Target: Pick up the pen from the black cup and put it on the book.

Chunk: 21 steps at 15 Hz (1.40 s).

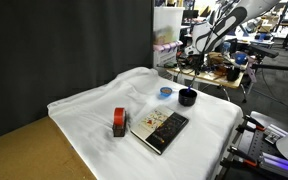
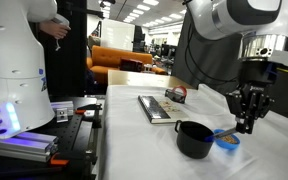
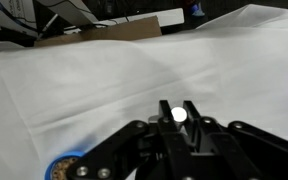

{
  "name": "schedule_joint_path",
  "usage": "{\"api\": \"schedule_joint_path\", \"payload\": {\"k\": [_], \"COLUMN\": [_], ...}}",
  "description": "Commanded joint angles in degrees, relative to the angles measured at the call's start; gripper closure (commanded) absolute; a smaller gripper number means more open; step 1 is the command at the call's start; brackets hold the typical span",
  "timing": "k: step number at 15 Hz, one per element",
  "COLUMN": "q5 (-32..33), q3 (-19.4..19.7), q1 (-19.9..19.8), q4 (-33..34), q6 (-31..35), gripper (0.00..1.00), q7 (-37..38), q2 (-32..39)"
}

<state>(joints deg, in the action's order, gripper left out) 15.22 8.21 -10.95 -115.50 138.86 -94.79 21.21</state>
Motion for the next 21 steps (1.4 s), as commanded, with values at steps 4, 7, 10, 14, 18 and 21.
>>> {"api": "schedule_joint_path", "payload": {"k": [4, 7, 10, 14, 18, 21], "q5": [0.91, -0.15, -0.66, -0.27, -0.59, 1.09], "q3": [-0.69, -0.94, -0.68, -1.03, -1.11, -0.19], "q1": [-0.92, -1.07, -0.54, -0.66, -0.67, -0.22], "q4": [0.57, 0.47, 0.57, 0.11, 0.11, 0.55], "q6": [-0.54, -0.26, -0.75, -0.20, -0.21, -0.75], "gripper": [0.96, 0.96, 0.96, 0.82, 0.82, 0.96], "q7": [-1.25, -0.70, 2.57, 3.75, 4.18, 5.55], "q2": [-0.16, -0.16, -0.12, -0.03, -0.02, 0.28]}}
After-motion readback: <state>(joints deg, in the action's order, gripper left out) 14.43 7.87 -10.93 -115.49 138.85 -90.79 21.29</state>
